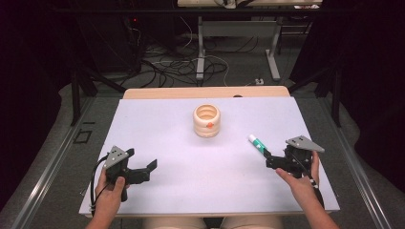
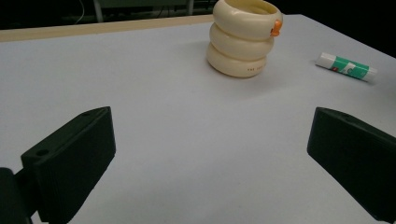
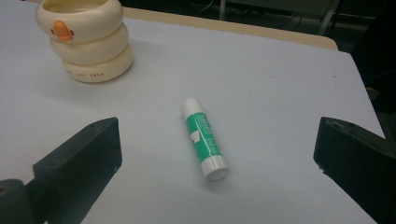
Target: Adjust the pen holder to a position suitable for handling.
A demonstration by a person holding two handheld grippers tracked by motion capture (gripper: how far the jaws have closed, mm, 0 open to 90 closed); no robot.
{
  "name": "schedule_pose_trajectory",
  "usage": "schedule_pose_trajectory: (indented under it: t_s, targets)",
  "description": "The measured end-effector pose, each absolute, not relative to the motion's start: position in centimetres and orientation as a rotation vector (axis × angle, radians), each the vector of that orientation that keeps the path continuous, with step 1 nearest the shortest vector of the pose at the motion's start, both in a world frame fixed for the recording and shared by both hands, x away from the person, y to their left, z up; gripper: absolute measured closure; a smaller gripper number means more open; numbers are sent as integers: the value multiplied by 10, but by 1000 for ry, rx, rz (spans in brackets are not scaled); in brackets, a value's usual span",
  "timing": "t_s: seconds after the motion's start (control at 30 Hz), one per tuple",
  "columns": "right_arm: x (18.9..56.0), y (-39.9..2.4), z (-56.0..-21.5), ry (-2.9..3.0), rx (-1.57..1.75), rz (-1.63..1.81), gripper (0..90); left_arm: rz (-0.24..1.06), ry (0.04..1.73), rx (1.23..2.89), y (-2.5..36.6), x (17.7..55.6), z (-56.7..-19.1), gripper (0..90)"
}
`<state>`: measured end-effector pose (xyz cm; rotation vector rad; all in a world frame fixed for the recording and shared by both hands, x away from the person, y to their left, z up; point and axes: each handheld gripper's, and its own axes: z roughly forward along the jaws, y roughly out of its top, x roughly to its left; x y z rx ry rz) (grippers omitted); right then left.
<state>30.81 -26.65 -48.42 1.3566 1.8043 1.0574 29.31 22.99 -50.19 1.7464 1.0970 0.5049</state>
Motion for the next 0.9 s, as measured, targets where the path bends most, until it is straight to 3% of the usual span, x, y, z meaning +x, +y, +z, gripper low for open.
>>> schedule_pose_trajectory:
  t_s: [0.9]
  targets:
    - [355,-224,-437,1912,1267,1086,117,544,1109,1740,234,291,-501,10]
